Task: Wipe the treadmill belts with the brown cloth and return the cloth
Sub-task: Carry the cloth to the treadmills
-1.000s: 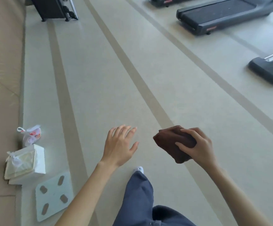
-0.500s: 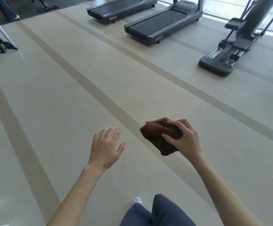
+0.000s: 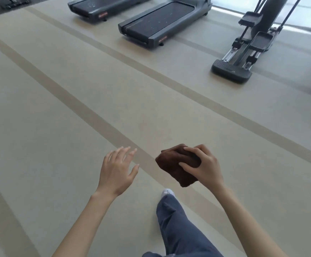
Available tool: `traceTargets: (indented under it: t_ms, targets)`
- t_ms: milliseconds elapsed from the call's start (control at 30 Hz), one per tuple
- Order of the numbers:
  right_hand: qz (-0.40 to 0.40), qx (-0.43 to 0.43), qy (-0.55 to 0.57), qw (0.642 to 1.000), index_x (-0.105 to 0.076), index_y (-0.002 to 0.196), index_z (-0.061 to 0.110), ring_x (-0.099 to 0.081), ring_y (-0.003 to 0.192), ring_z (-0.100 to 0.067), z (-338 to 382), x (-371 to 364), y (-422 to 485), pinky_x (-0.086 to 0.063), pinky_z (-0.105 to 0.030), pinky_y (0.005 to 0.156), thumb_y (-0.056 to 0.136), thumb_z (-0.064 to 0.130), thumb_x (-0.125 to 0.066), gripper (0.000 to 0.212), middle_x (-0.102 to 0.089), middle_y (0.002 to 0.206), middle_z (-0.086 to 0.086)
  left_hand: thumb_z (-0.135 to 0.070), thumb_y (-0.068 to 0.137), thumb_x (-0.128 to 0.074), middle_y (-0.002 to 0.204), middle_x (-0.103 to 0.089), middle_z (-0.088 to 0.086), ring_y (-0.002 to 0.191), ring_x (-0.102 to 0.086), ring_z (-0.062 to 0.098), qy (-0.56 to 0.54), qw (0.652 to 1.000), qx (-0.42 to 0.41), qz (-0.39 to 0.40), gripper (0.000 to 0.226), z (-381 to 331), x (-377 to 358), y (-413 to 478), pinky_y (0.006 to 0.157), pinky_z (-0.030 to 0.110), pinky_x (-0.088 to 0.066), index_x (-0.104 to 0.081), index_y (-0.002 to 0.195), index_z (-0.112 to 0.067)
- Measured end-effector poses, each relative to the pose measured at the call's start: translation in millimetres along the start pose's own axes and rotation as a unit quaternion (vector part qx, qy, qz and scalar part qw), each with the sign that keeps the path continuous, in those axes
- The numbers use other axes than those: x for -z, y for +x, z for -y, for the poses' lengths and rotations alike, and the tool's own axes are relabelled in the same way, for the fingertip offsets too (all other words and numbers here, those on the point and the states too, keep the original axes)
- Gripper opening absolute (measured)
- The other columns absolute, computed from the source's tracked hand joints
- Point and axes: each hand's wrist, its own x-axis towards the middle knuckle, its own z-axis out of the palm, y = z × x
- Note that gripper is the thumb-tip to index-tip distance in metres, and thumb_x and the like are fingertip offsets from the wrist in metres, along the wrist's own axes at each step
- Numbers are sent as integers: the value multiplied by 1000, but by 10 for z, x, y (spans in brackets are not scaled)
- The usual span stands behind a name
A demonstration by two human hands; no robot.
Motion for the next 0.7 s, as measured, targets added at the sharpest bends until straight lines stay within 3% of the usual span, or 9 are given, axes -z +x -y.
traceTargets:
  t_ms: [300, 500, 700]
  targets:
    - [-41, 29, 4, 999, -68, 107, 26, -57, 85, -10, -181, 295, 1957, -47, -27, 78, 67, 30, -82, 43, -54, 93, 13, -49, 84, -32, 126, -58, 5, 119, -52, 25, -16, 999, -18, -37, 59, -78, 256, 1918, 99, 43, -38, -56, 126, -16]
    - [-70, -2, 40, 997, -69, 106, 26, -54, 85, 1, -368, 177, 2694, -39, -7, 79, 66, 25, -83, 42, -52, 92, 18, -48, 85, -33, 127, -58, 7, 118, -52, 25, -19, 999, -22, -28, 58, 35, 214, 2706, 97, 44, -39, -56, 127, -16]
    - [-46, -3, 9, 999, -69, 106, 25, -56, 83, -6, -480, -225, 3515, -45, -20, 75, 66, 26, -83, 42, -57, 92, 9, -51, 84, -29, 129, -57, 6, 120, -51, 25, -18, 1000, -16, -2, 61, 557, 93, 3538, 99, 44, -38, -54, 130, -18]
